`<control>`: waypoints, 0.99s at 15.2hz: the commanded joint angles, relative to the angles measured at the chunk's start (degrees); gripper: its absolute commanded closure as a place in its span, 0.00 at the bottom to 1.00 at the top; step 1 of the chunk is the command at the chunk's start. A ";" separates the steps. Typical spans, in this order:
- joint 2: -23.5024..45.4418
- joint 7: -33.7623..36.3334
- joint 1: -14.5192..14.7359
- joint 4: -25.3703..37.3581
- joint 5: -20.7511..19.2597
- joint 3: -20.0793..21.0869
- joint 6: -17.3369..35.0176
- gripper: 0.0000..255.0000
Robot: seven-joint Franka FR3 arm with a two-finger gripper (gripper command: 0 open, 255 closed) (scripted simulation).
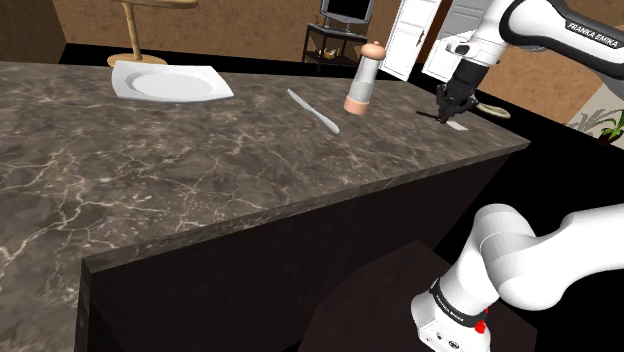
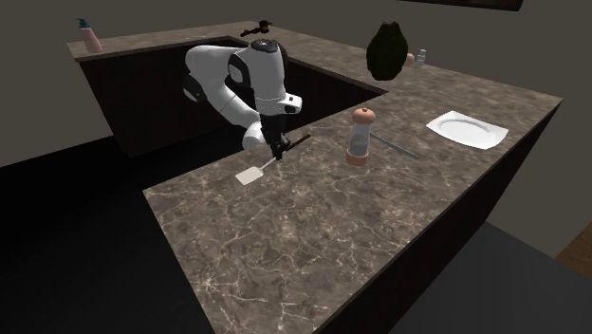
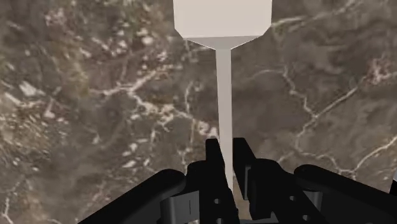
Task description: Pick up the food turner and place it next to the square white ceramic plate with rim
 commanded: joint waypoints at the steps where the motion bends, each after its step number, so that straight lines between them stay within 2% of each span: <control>1: 0.82 -0.30 0.41 2.11 0.44 0.15 -1.30 1.00; 13: 5.75 -1.89 2.51 14.58 2.84 0.93 -9.12 1.00; 15: 6.16 -0.61 2.74 14.57 3.63 1.96 -9.14 1.00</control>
